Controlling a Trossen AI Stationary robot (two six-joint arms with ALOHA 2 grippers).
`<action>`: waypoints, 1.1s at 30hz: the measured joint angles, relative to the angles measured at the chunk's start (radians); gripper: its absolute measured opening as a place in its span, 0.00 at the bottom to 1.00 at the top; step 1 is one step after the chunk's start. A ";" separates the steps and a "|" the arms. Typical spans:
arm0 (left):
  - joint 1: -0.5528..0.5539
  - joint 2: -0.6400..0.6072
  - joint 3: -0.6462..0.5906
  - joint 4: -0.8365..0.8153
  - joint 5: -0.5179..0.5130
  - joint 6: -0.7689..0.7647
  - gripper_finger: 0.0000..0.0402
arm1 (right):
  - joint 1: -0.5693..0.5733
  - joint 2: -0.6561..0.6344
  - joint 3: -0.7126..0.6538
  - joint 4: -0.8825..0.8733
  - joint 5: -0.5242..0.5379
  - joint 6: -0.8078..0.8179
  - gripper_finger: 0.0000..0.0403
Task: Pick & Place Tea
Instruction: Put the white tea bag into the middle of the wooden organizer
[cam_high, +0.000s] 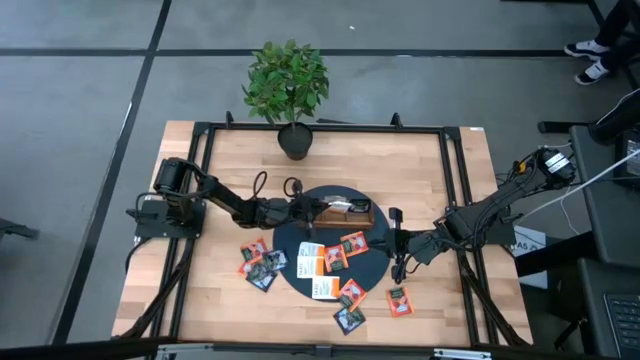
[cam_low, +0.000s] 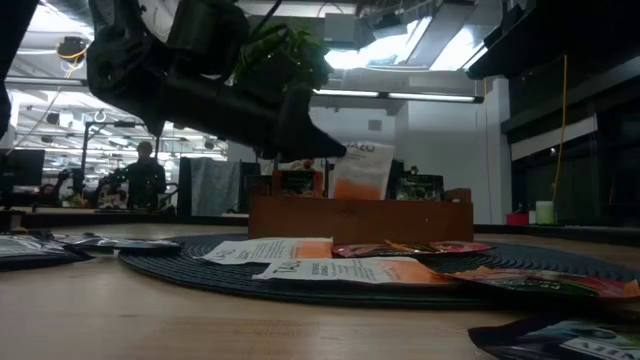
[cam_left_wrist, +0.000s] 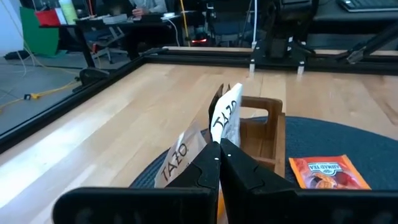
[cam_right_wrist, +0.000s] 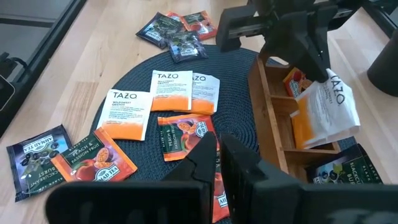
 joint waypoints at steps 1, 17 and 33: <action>0.000 0.000 0.000 -0.003 -0.007 0.000 0.01 | 0.000 0.000 0.000 0.000 0.000 0.000 0.06; 0.014 0.000 0.000 0.008 0.014 0.010 0.00 | 0.000 0.000 0.000 0.000 0.000 0.000 0.06; 0.032 0.068 0.001 0.087 0.042 -0.006 0.01 | 0.000 0.001 0.000 0.000 0.000 0.000 0.06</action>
